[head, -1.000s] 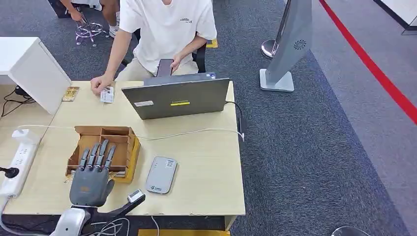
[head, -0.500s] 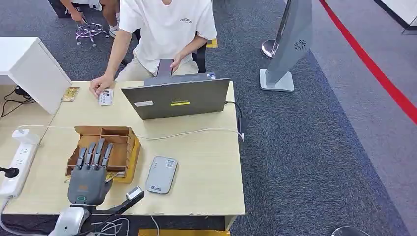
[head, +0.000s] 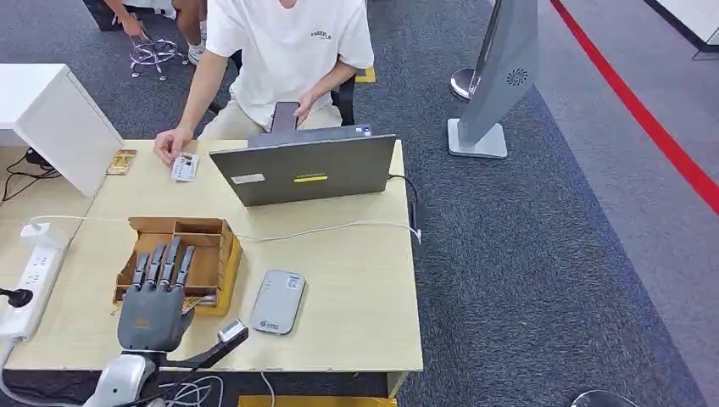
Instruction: Pass the card to the sensor for recognition and then transmit it.
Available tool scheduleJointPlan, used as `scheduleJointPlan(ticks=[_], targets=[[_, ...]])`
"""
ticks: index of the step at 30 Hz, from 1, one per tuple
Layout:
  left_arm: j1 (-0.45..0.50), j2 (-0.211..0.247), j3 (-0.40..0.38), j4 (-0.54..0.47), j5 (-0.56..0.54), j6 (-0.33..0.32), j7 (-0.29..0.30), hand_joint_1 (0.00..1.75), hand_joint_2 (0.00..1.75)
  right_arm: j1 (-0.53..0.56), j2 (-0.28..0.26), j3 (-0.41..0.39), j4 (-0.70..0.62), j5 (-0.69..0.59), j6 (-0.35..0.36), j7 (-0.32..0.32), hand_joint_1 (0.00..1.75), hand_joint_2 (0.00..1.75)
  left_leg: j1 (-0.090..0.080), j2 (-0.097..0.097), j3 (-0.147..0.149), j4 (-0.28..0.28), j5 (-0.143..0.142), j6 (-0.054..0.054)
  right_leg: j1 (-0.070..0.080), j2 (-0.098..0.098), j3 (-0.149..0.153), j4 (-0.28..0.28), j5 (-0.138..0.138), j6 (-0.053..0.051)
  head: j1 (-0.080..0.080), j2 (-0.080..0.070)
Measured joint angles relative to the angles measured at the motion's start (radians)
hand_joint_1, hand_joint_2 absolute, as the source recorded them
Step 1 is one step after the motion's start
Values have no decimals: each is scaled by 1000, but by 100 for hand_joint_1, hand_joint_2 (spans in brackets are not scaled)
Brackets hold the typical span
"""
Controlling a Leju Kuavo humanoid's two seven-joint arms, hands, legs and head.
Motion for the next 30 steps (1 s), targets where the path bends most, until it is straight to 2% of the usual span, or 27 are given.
scheduleJointPlan(ticks=[4,5,6,13,30], targets=[[0,0,0,3,2,-2,0,0,175,0,0,1,0,0,0,0,0,175,0,0,0,0,0,0,0,0,0,0,0,0,0,0],[-1,0,0,4,3,-3,2,73,175,0,0,1,0,0,0,-1,0,175,0,0,0,0,0,0,0,0,0,0,0,0,0,0],[-1,0,0,5,5,-6,3,175,175,0,0,2,0,0,0,-1,0,175,0,0,0,0,0,0,0,0,0,0,0,0,0,0],[-11,1,0,24,44,-71,2,175,175,0,0,2,1,3,0,-2,0,175,0,0,0,0,0,0,0,0,0,0,0,0,0,0],[-27,6,0,49,78,-98,-7,175,175,-12,3,3,14,14,0,-6,0,175,0,0,0,0,0,0,0,0,0,0,0,0,0,0]])
